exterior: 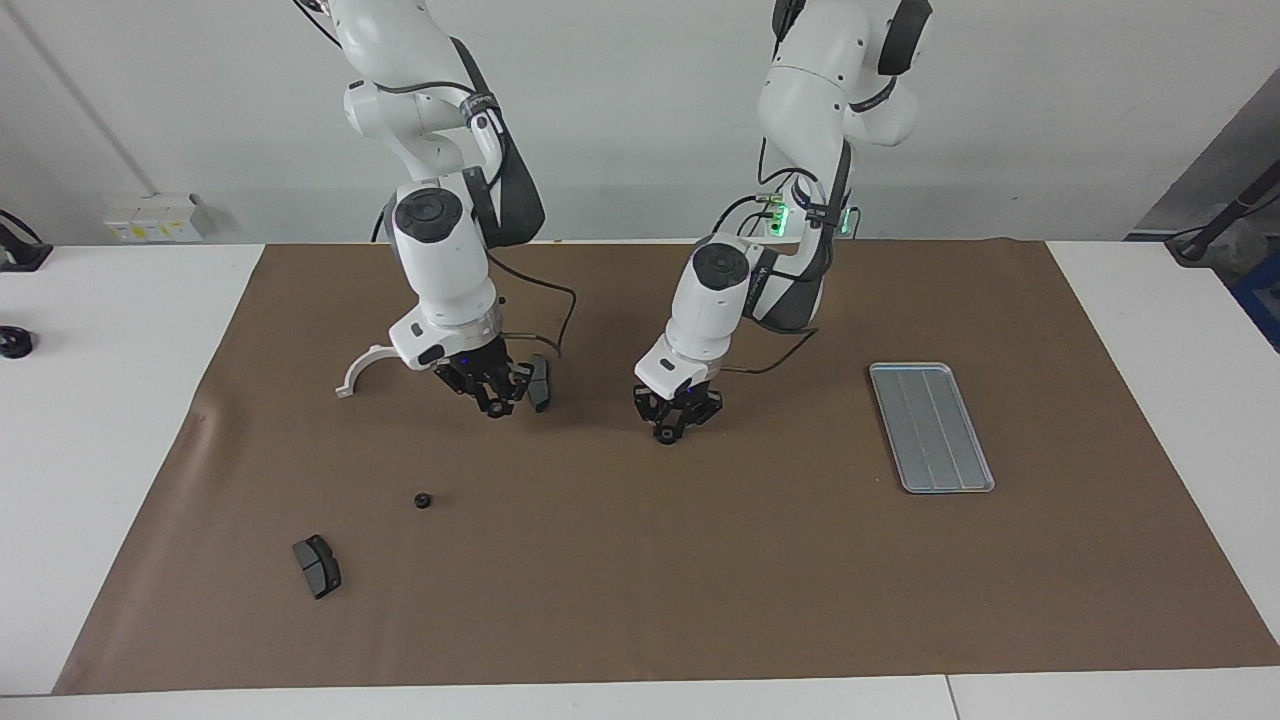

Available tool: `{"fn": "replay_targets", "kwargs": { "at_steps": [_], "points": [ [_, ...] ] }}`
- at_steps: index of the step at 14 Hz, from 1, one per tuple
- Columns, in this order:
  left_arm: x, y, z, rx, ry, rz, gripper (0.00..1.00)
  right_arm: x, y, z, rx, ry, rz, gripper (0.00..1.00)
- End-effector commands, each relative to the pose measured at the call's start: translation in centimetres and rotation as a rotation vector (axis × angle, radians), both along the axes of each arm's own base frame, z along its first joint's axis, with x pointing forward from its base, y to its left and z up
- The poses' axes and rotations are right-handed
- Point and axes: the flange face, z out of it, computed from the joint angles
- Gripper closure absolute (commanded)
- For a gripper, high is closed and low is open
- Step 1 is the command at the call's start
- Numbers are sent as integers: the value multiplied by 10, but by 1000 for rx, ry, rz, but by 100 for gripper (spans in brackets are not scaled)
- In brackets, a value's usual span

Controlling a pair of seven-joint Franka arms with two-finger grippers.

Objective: Pick bearing gear from pile to tray

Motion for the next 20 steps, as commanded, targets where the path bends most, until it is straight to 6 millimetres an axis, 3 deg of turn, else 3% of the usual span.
{"fn": "replay_targets", "kwargs": {
  "at_steps": [1, 3, 7, 10, 13, 14, 16, 17, 20],
  "points": [
    [-12, 5, -2, 19, 40, 10, 100, 5, -3, 1, 20, -7, -20, 100],
    [-8, 15, 17, 26, 44, 19, 100, 5, -3, 1, 21, -7, -21, 100],
    [13, 73, 74, 81, 26, 68, 100, 6, -3, 1, 21, -7, -22, 100],
    [24, 127, 99, 105, 66, 144, 100, 6, -4, 0, 21, -7, -21, 100],
    [28, 204, 117, 117, 50, 131, 100, 7, 2, 2, 30, -33, -24, 100],
    [32, 241, 119, 119, 44, 106, 100, 5, 17, 1, 36, -47, -9, 100],
    [32, 297, 116, 124, 55, 102, 100, 4, 41, -1, 36, -68, 56, 100],
    [29, 324, 109, 126, 67, 109, 100, 1, 68, 1, 39, -78, 128, 100],
    [14, 378, 89, 131, 55, 57, 100, 14, 135, 7, 62, -107, 215, 100]
  ]
}}
